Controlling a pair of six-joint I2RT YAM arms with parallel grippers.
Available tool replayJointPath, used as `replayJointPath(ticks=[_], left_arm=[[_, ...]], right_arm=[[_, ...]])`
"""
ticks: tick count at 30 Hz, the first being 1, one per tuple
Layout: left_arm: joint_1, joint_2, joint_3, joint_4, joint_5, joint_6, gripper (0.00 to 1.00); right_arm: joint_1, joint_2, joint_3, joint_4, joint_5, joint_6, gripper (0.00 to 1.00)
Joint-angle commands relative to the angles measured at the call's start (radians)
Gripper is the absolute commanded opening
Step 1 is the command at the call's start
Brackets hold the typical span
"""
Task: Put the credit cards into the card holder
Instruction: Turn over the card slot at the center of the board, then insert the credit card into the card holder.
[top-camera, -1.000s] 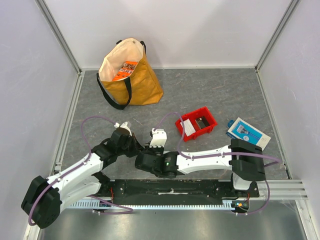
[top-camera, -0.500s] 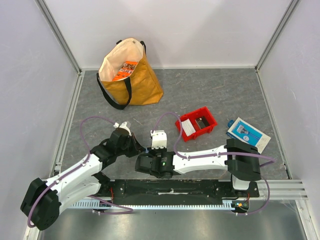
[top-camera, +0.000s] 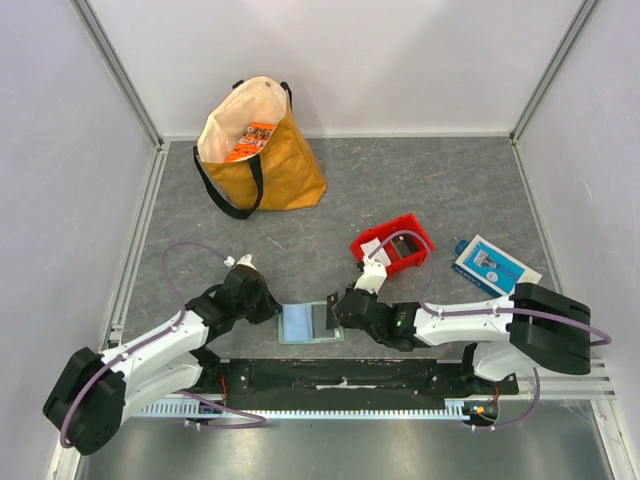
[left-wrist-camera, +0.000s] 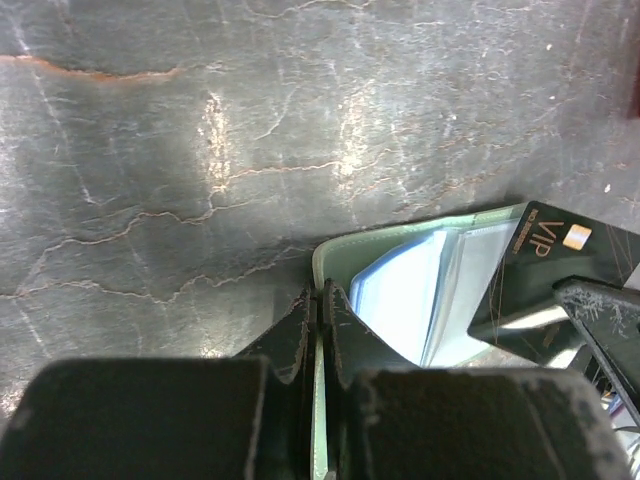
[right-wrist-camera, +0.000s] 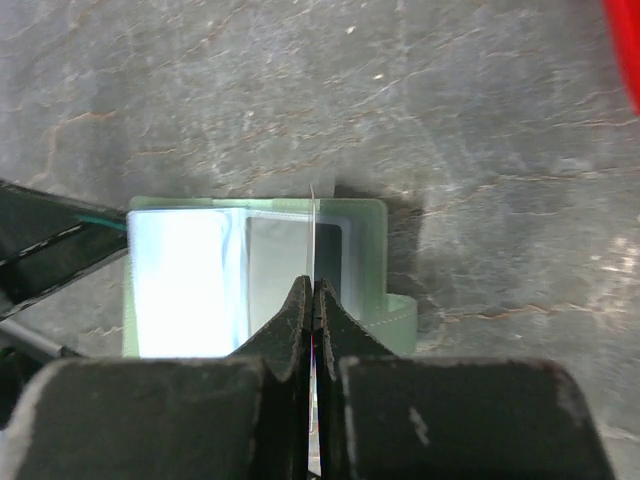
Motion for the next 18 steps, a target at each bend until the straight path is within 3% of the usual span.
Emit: replayJointPath(ticks=[1,7,12,18], left_arm=[[-0.002,0.023,-0.026,0.069,-0.031,-0.045,0.02],[-0.003,0.031,-0.04,0.091,-0.031,-0.059,0.02],[-0.002,0.031,-0.038,0.086,-0.058,-0.058,0.02],[-0.002,0.048,-0.04,0.092,-0.064,-0.051,0.02]], right_arm=[[-0.019,-0.021,-0.046,0.332,-0.161,-0.023,0.0],[-0.031,0.011,-0.112,0.512,-0.239,-0.014,0.0],[-0.044,0.014,-0.101,0.458,-0.236,-0.01,0.0],[-0.076,0.047,-0.155,0.516,-0.268,0.015,0.0]])
